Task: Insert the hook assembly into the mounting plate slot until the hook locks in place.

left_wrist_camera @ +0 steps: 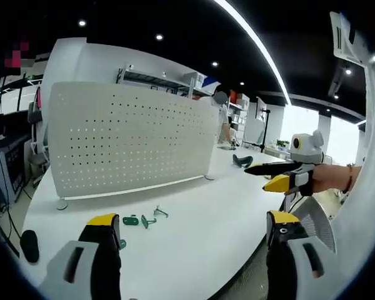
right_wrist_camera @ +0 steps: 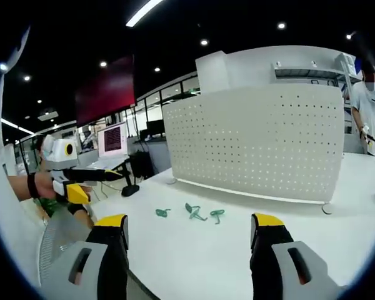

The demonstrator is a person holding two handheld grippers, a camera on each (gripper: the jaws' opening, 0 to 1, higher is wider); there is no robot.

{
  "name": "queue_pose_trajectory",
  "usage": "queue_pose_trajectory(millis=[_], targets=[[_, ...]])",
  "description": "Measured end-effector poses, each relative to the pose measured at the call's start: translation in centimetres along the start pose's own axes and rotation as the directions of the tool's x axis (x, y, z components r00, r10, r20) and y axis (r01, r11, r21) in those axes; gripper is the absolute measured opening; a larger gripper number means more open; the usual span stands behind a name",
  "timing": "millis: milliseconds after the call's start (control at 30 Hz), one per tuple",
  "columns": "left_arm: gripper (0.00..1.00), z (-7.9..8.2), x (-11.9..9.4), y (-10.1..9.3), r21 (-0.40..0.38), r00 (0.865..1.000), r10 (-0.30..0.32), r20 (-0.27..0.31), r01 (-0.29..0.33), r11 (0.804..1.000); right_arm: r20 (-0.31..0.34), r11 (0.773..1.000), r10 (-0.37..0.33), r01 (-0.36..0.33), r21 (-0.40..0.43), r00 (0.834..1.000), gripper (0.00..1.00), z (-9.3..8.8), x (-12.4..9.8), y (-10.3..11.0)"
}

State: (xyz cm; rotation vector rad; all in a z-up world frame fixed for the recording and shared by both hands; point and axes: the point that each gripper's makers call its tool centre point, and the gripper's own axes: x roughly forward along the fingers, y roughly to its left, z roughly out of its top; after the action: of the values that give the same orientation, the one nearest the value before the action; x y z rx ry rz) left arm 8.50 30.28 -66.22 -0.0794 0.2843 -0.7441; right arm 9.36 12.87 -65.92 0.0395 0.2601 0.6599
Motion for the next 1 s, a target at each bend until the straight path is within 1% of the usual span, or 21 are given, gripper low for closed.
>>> queue_pose_trajectory(millis=[133, 300, 533, 633, 800, 1000], targets=[[1.00, 0.1, 0.2, -0.3, 0.010, 1.000, -0.006, -0.007, 0.006, 1.000, 0.004, 1.000, 0.001, -0.001, 0.002, 1.000, 0.81, 0.1, 0.1, -0.2], [0.99, -0.1, 0.1, -0.4, 0.004, 1.000, -0.007, -0.015, 0.007, 1.000, 0.003, 1.000, 0.002, -0.002, 0.005, 1.000, 0.80, -0.3, 0.0, -0.1], [0.99, -0.6, -0.1, -0.5, 0.009, 0.999, -0.009, -0.043, 0.009, 1.000, -0.003, 1.000, 0.004, -0.004, 0.026, 1.000, 0.79, -0.9, -0.2, 0.2], [0.99, -0.6, -0.2, -0.7, 0.022, 0.999, -0.011, -0.049, 0.012, 1.000, -0.007, 1.000, 0.012, -0.012, 0.018, 1.000, 0.79, -1.0, -0.2, 0.4], [0.99, -0.8, -0.2, -0.8, 0.018, 0.998, -0.011, -0.057, 0.012, 1.000, -0.015, 1.000, 0.021, -0.020, 0.017, 1.000, 0.78, -1.2, -0.3, 0.6], [0.98, -1.0, -0.2, -1.1, 0.011, 0.998, -0.021, -0.065, 0.022, 1.000, -0.009, 1.000, 0.024, -0.024, 0.015, 1.000, 0.77, -1.1, -0.4, 0.9]])
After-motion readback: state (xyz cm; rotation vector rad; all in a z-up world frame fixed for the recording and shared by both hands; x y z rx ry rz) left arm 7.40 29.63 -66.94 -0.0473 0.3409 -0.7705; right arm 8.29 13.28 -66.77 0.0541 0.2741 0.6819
